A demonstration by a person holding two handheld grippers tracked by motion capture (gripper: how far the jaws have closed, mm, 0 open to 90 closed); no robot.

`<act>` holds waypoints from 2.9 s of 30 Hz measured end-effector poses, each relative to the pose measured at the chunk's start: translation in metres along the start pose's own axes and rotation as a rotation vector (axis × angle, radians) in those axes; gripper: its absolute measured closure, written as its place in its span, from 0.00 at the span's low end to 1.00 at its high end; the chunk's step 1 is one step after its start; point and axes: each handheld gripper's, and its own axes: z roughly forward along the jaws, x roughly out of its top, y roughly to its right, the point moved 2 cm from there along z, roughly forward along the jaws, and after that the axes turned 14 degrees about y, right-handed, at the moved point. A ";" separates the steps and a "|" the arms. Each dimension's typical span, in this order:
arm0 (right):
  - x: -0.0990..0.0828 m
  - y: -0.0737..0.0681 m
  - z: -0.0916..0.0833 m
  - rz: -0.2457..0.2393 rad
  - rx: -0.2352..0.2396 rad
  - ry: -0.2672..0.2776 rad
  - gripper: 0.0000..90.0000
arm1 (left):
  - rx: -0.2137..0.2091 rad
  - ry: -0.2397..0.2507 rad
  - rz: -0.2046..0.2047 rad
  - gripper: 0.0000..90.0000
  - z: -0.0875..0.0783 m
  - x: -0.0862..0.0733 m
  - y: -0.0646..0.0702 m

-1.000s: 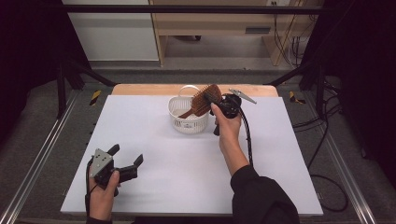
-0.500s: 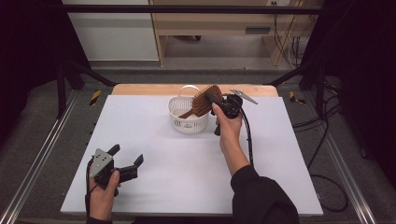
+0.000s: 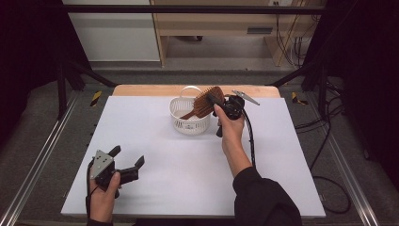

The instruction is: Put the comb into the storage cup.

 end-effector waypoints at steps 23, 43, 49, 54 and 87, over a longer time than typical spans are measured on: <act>-0.001 0.001 0.000 -0.018 0.001 -0.013 0.43 | -0.002 -0.002 0.001 0.02 0.000 0.000 0.000; 0.003 0.006 -0.002 -0.012 0.005 -0.042 0.31 | -0.006 -0.005 0.002 0.02 0.001 -0.001 0.001; 0.002 0.004 -0.002 -0.038 0.001 -0.064 0.19 | 0.001 0.000 -0.003 0.02 0.000 0.000 0.000; 0.005 0.004 -0.005 -0.075 -0.018 -0.061 0.11 | 0.001 -0.001 -0.001 0.02 0.000 0.000 0.000; 0.029 0.009 -0.033 -0.246 -0.040 -0.030 0.14 | 0.002 0.007 -0.006 0.02 -0.001 0.001 -0.004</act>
